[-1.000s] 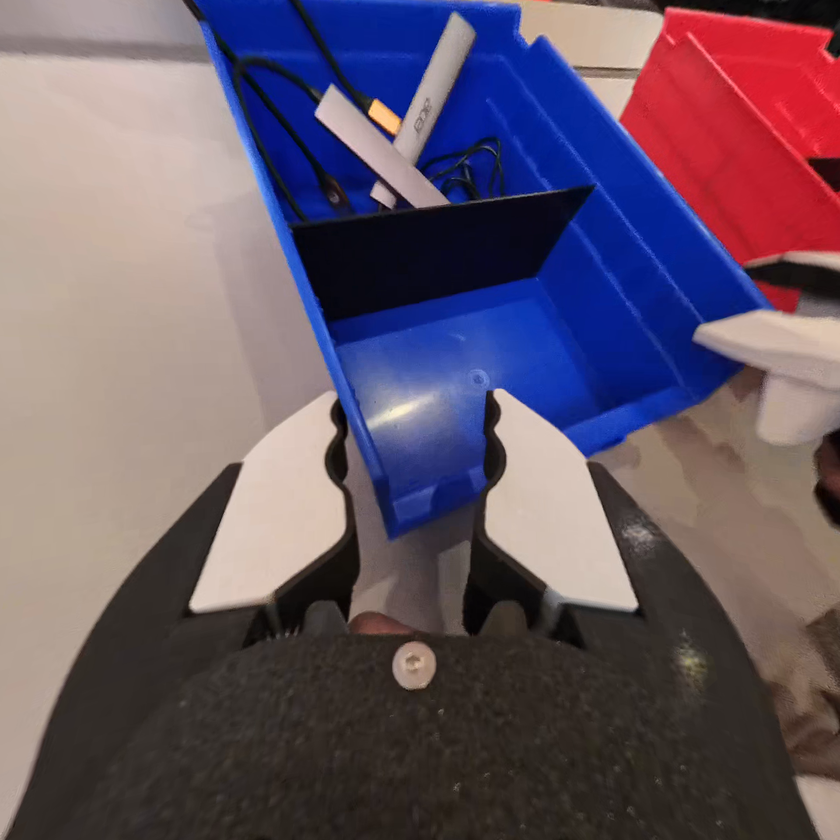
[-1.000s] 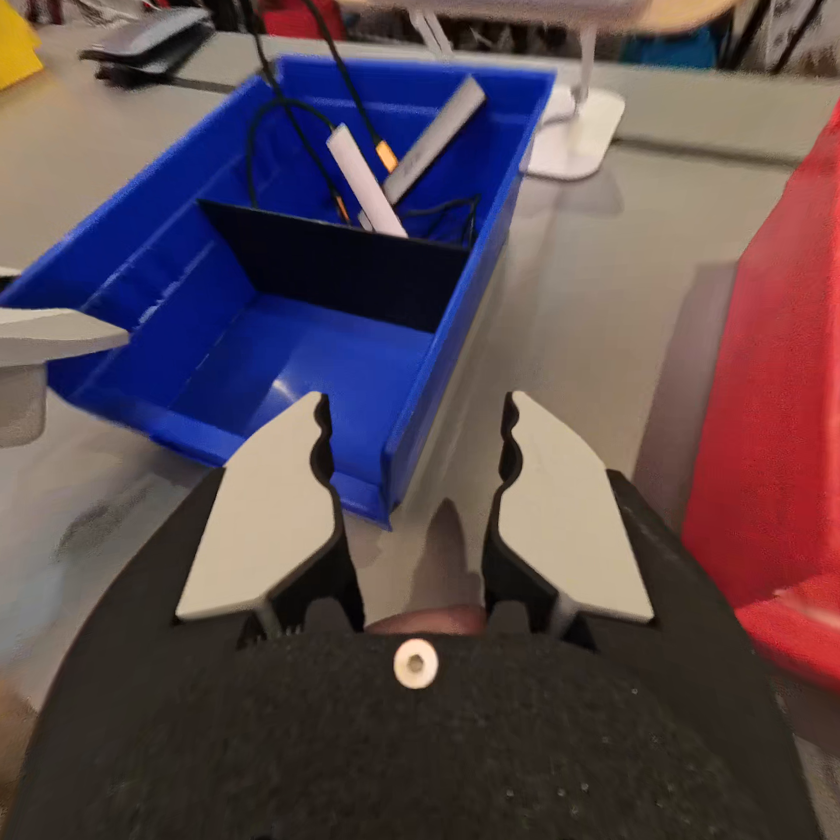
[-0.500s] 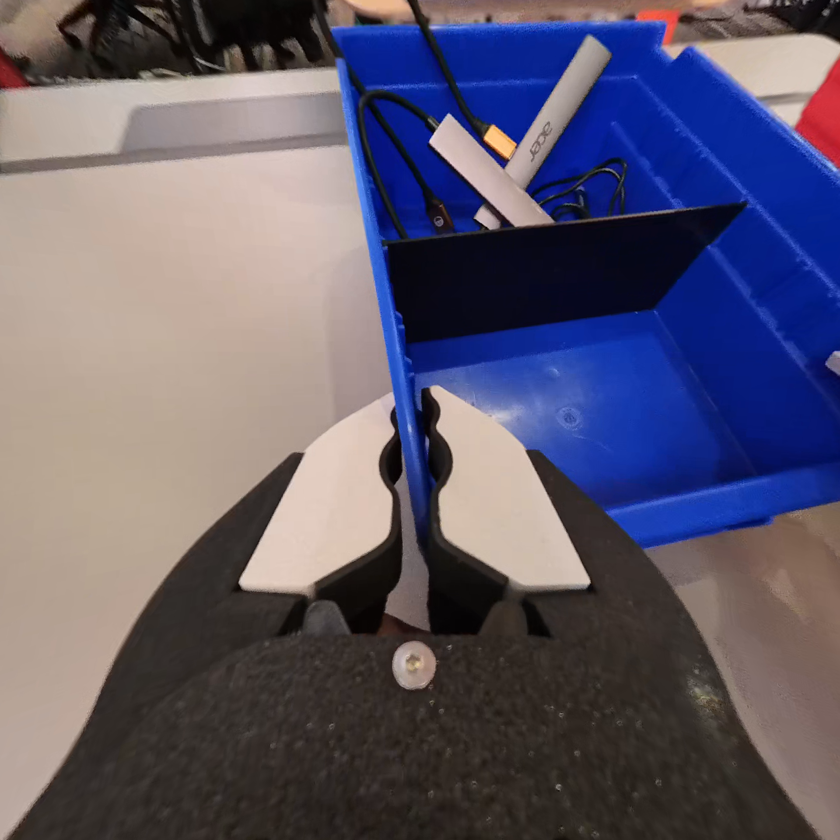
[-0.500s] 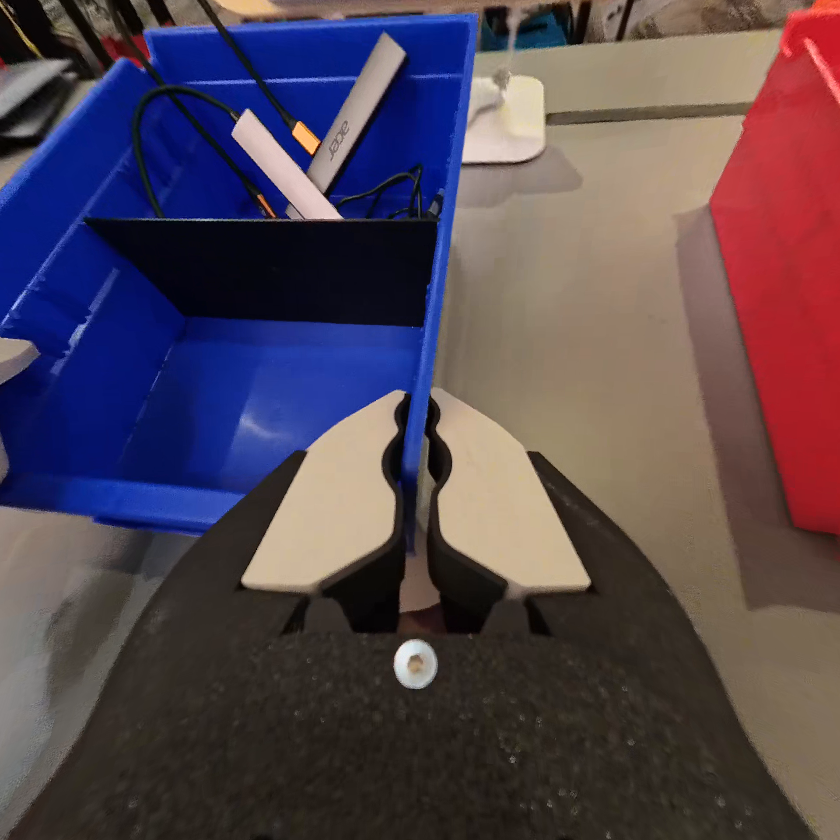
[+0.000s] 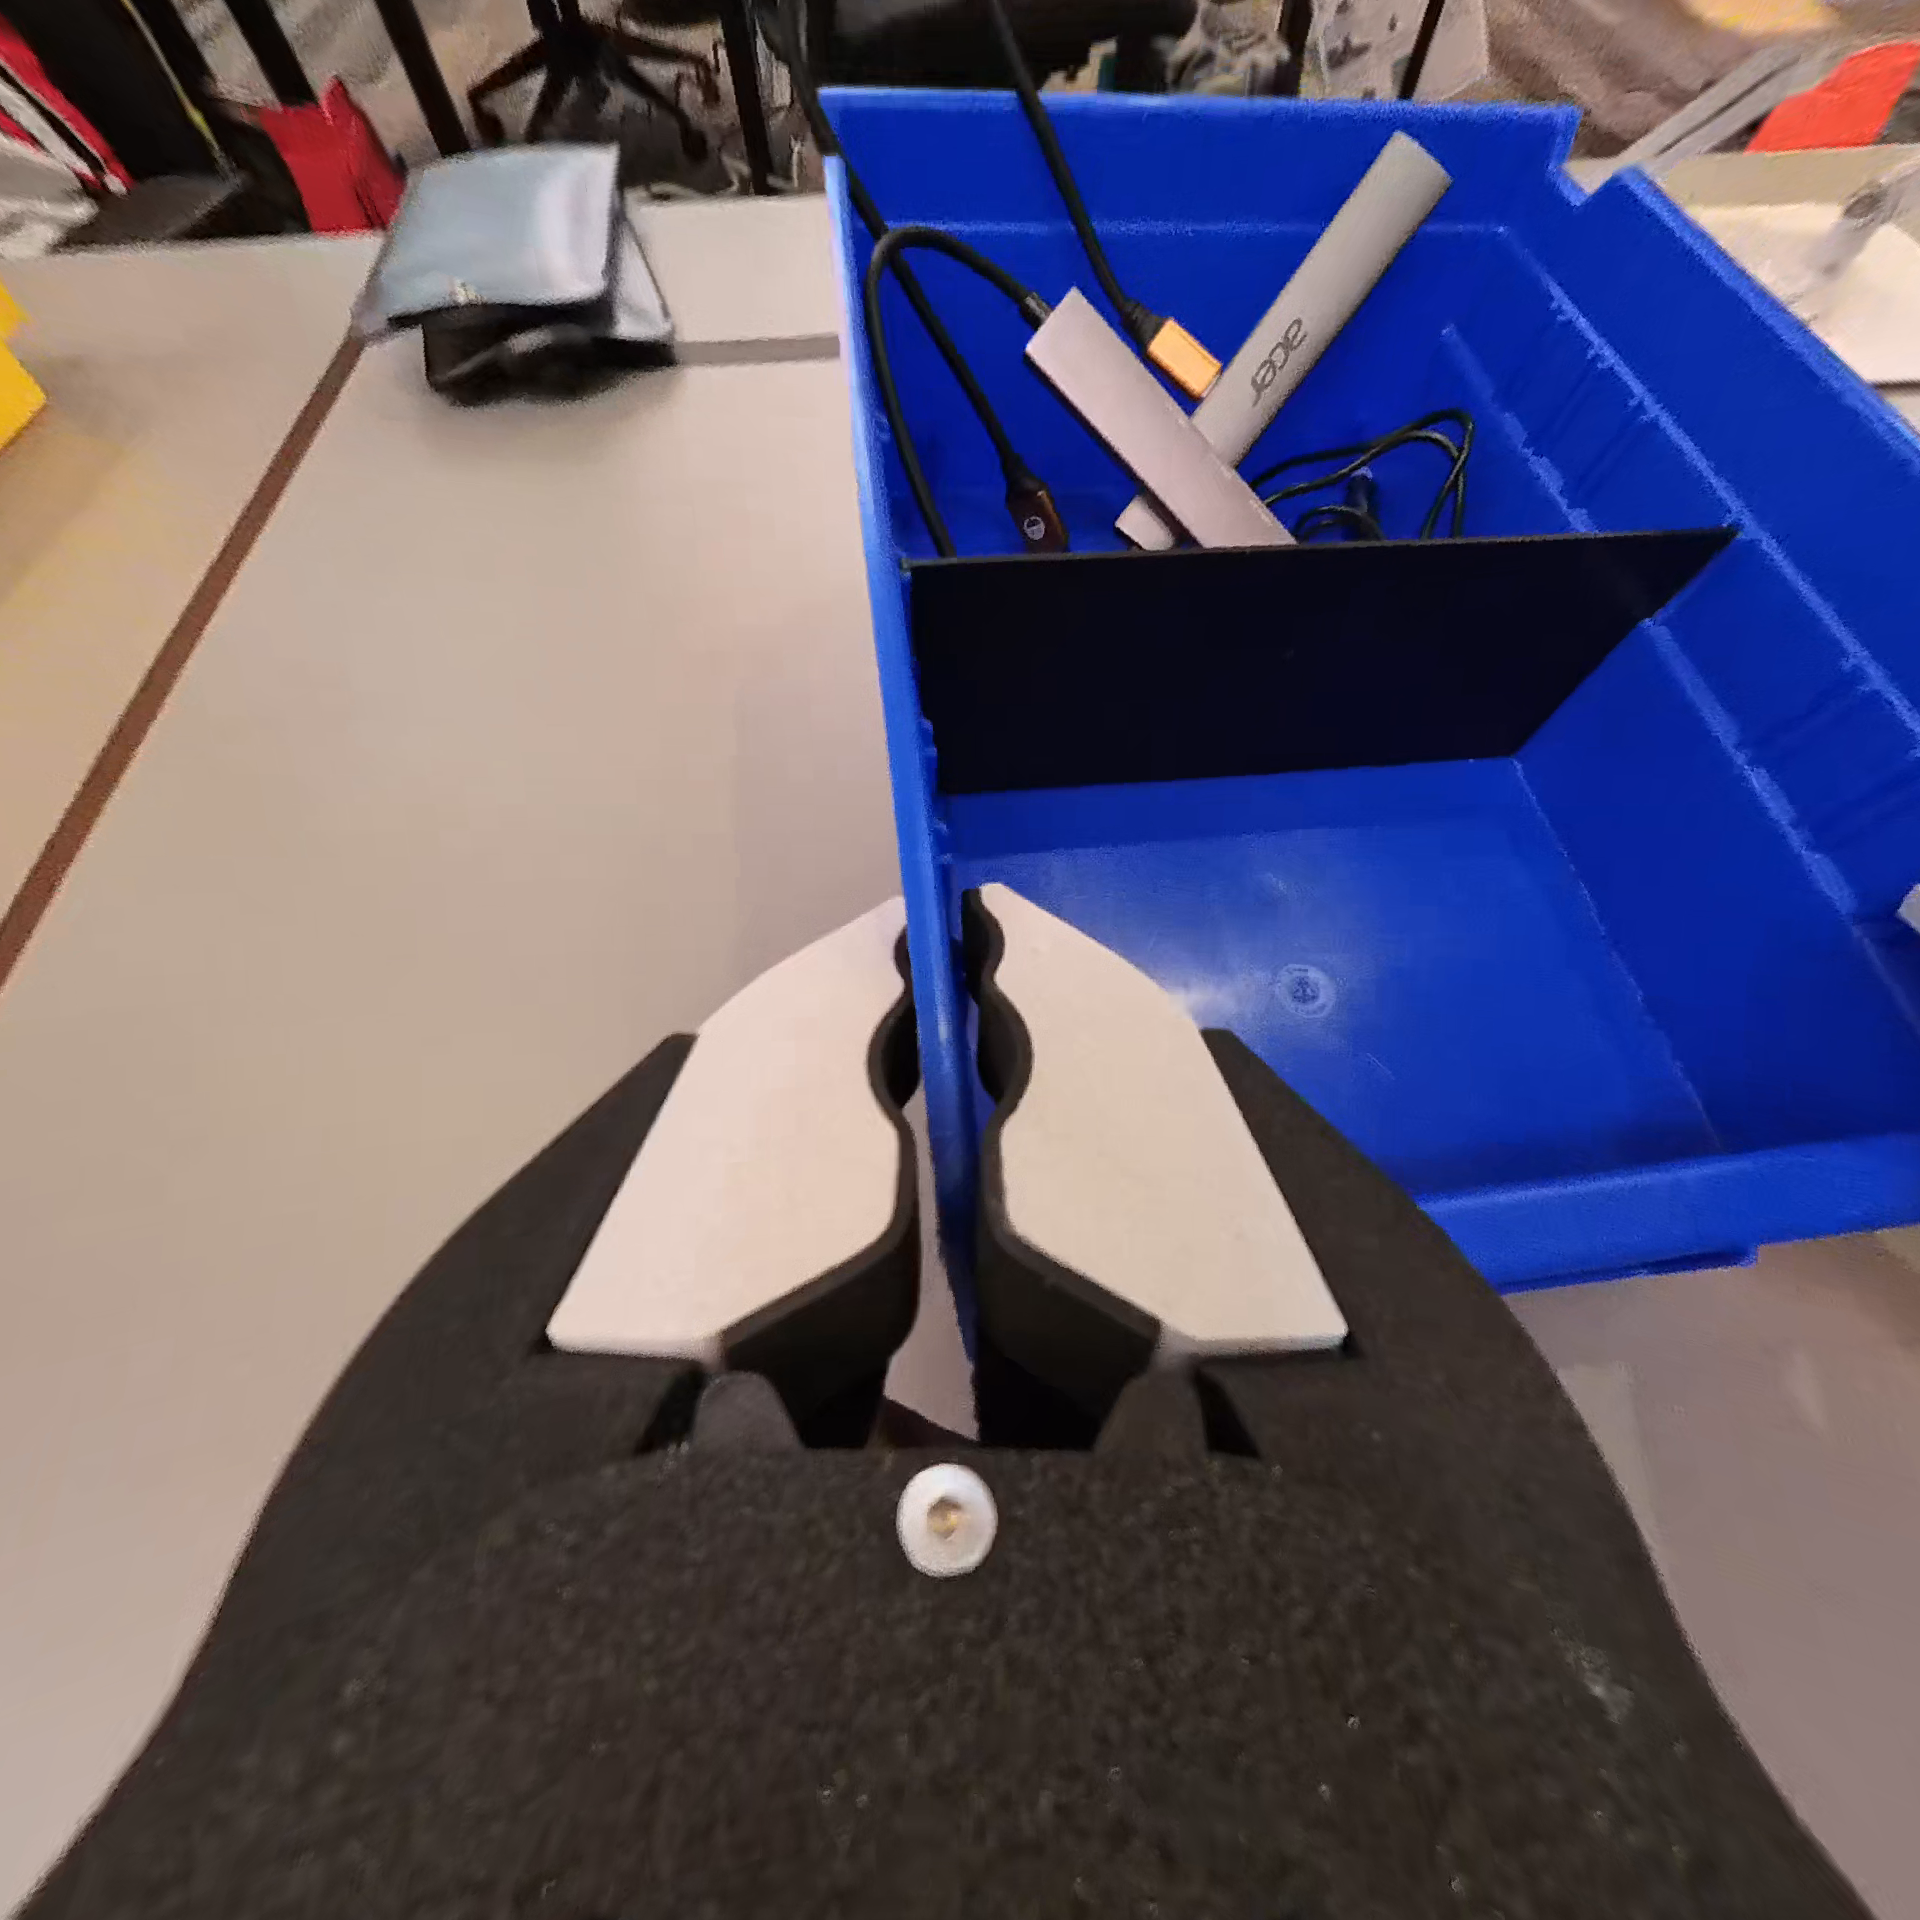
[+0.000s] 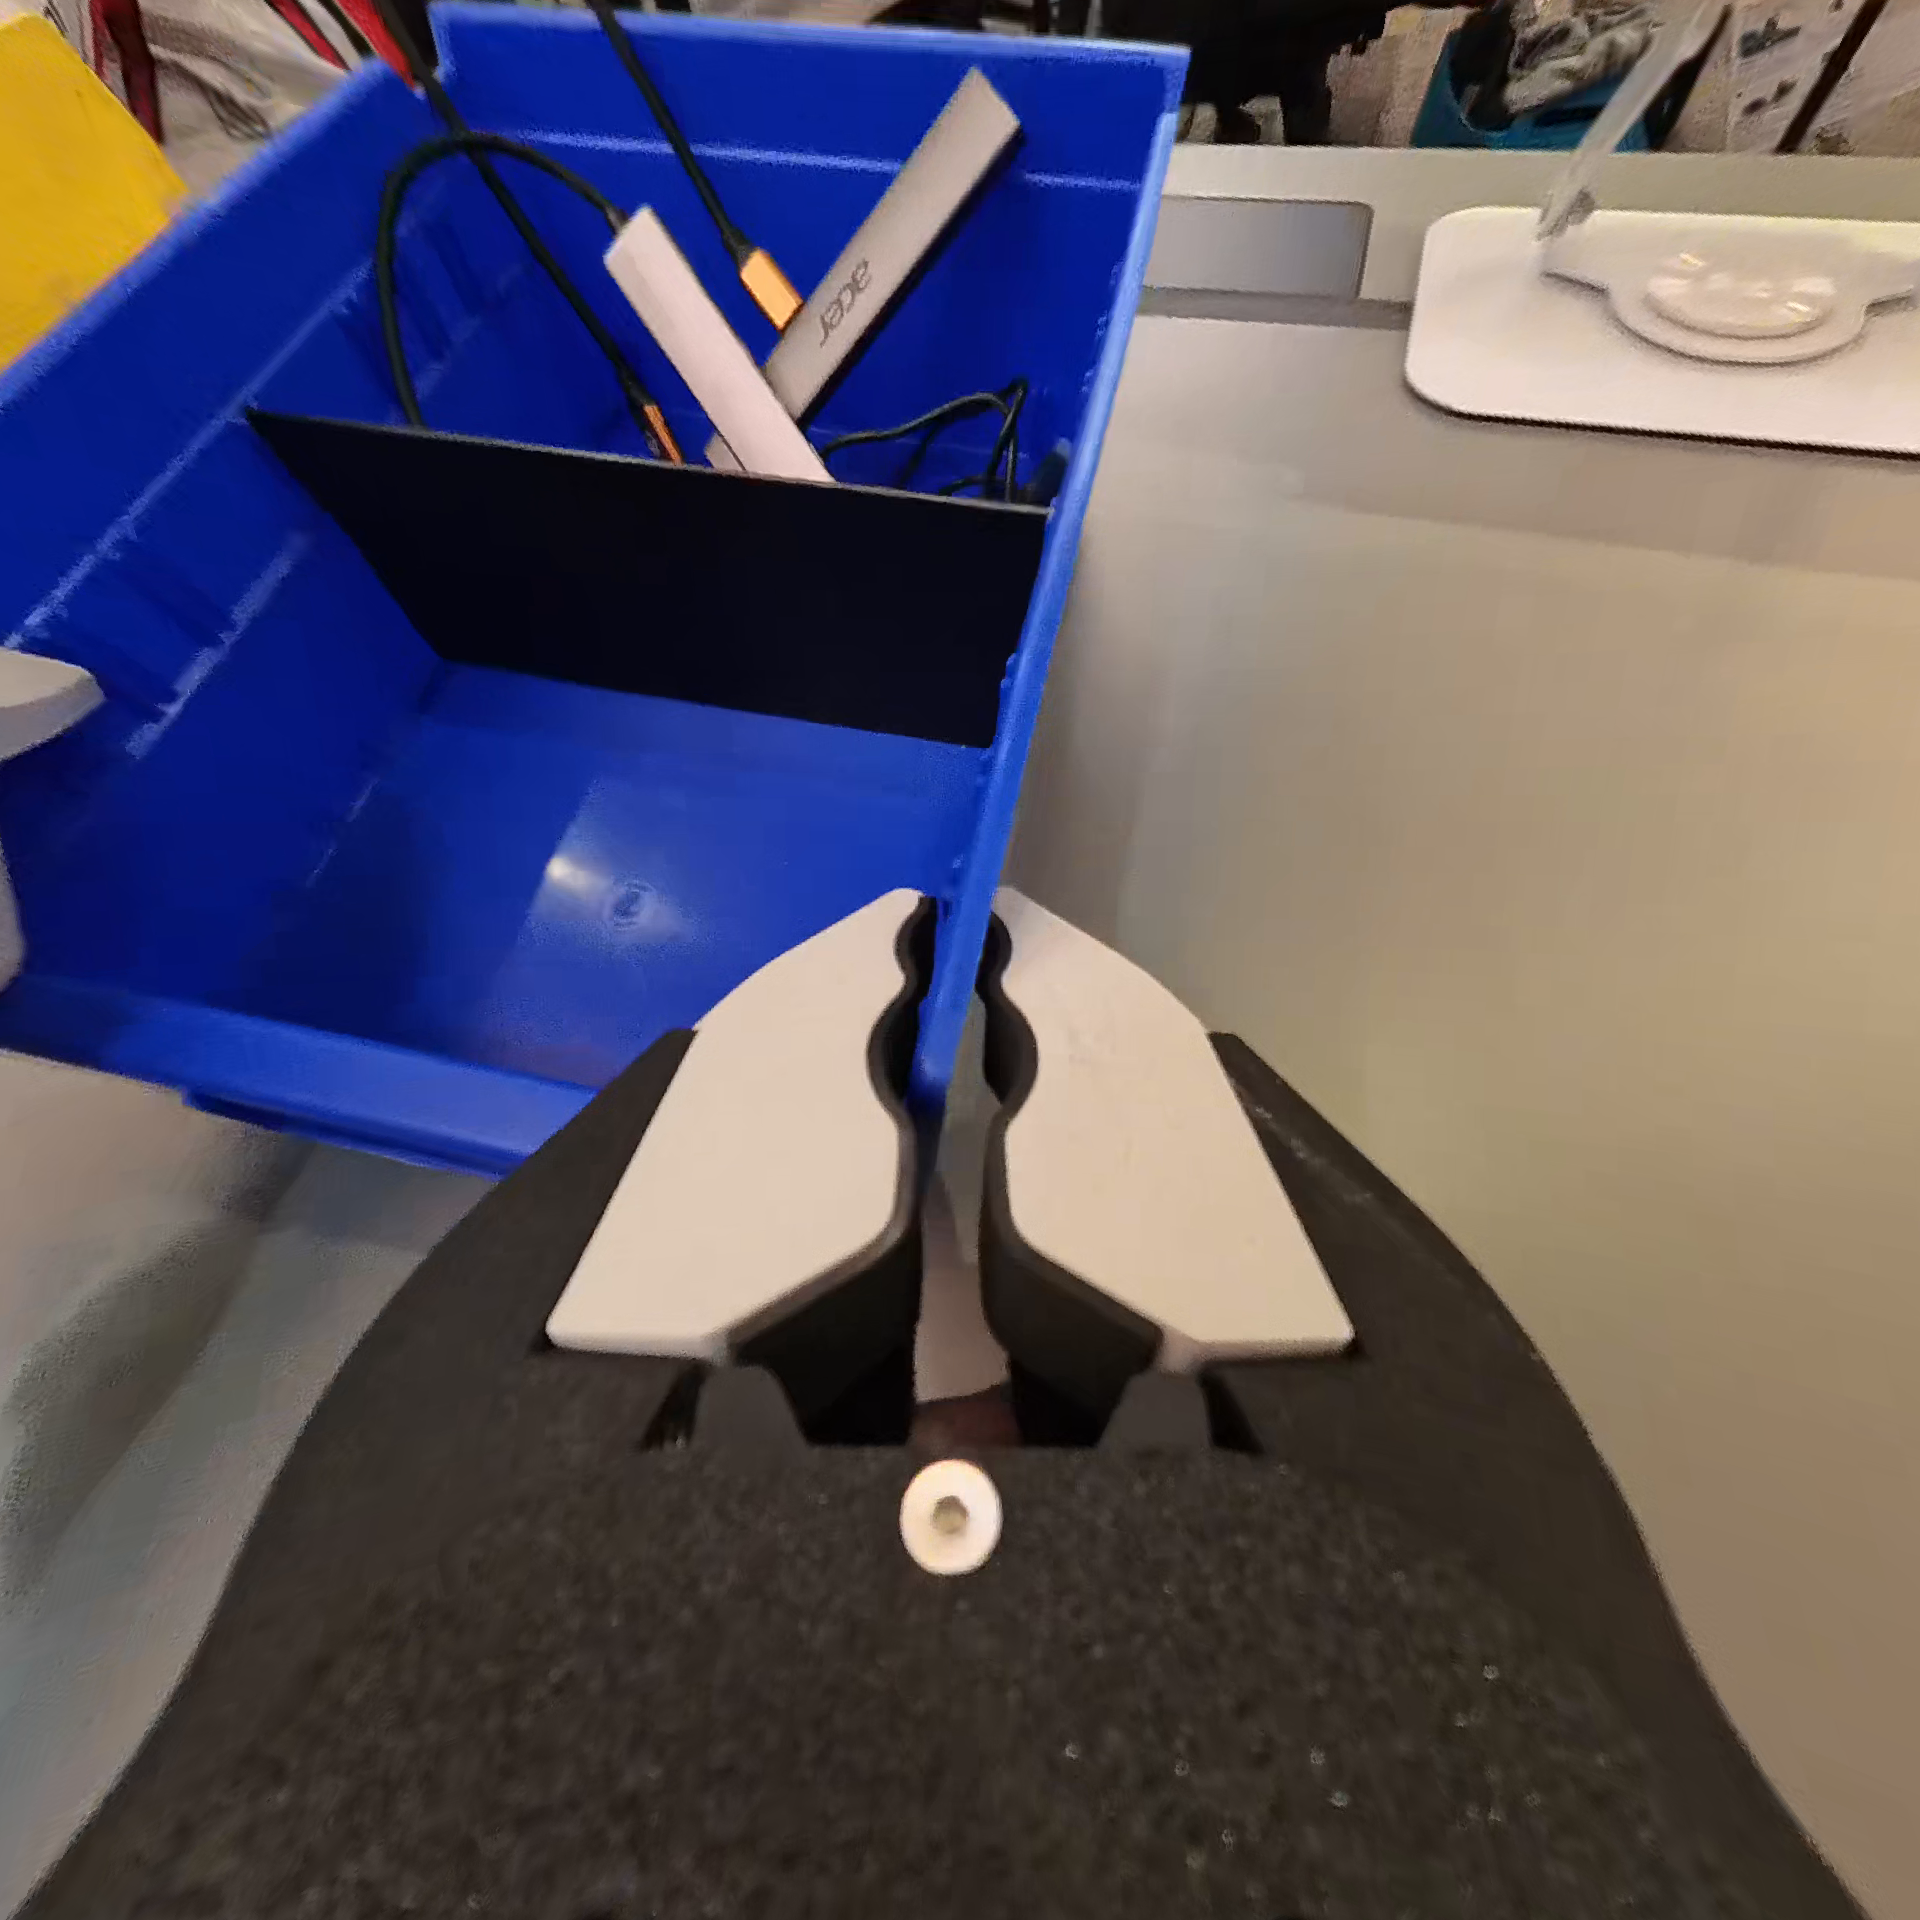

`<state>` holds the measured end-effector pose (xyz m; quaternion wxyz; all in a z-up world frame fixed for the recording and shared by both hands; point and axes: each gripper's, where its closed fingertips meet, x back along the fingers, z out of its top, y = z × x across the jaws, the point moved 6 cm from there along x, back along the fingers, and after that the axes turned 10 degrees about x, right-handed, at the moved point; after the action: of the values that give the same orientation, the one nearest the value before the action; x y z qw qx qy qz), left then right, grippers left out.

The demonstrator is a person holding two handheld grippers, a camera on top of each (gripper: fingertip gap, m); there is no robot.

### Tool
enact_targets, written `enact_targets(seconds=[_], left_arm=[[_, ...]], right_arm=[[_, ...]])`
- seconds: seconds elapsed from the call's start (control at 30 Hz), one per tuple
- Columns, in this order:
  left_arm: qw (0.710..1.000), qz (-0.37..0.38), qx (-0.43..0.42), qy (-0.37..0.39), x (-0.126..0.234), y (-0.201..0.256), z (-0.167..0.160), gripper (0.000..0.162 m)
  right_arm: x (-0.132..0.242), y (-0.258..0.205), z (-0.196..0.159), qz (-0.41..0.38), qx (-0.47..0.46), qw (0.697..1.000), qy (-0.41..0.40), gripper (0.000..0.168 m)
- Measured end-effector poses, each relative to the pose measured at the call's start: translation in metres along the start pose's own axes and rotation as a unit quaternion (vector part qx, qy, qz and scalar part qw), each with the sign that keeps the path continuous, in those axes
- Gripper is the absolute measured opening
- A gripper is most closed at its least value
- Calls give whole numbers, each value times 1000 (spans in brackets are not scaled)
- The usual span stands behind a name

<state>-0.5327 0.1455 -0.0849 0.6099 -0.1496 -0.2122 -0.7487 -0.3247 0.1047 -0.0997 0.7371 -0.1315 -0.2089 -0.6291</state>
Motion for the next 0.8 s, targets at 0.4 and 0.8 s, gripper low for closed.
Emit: enact_targets(seconds=[0.4,0.8], left_arm=[[995,-2,104,9,-14,-20,4,16],[987,108,82,91,69,13,-9,34]], right_arm=[[-6,-4,8,121,10,993,-6,24],[117,207,-12,119,34,989,76,39]])
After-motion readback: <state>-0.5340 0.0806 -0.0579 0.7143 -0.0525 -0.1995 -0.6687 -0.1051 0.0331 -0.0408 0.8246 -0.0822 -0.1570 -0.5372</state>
